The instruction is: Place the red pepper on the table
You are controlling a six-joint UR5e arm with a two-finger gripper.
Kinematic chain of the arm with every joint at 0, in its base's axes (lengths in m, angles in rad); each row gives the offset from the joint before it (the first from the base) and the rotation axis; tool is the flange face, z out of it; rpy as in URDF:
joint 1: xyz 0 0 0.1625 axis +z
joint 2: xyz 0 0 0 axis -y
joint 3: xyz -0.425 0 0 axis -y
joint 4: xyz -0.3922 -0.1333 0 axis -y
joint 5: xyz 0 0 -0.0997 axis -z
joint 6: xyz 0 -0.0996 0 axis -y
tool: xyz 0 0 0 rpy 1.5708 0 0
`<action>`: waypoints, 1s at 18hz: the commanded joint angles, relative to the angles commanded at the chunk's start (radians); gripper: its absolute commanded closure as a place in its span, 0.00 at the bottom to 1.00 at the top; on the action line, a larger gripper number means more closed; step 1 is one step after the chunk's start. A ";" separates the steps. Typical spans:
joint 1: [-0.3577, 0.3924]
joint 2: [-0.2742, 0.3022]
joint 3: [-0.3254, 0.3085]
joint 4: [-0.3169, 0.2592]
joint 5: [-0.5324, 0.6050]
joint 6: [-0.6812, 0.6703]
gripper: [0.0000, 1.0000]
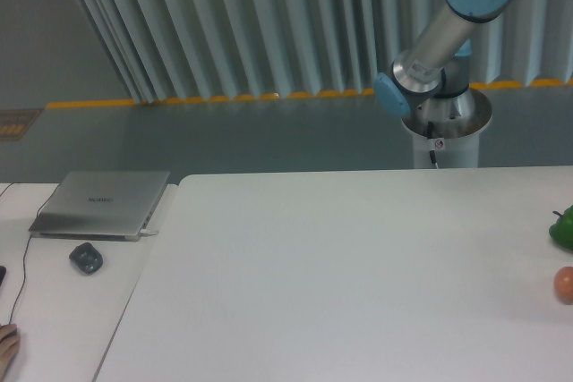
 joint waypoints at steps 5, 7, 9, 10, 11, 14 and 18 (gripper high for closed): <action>-0.002 -0.011 0.005 0.000 0.002 0.000 0.56; 0.000 -0.006 0.005 -0.002 0.005 -0.002 0.90; 0.000 0.001 0.005 -0.003 0.006 -0.002 0.95; 0.002 0.006 0.005 -0.003 0.006 -0.002 0.95; 0.003 0.020 0.002 -0.006 0.006 -0.003 0.95; 0.006 0.093 -0.014 -0.038 0.008 -0.022 0.95; 0.000 0.211 -0.029 -0.179 0.002 -0.052 0.94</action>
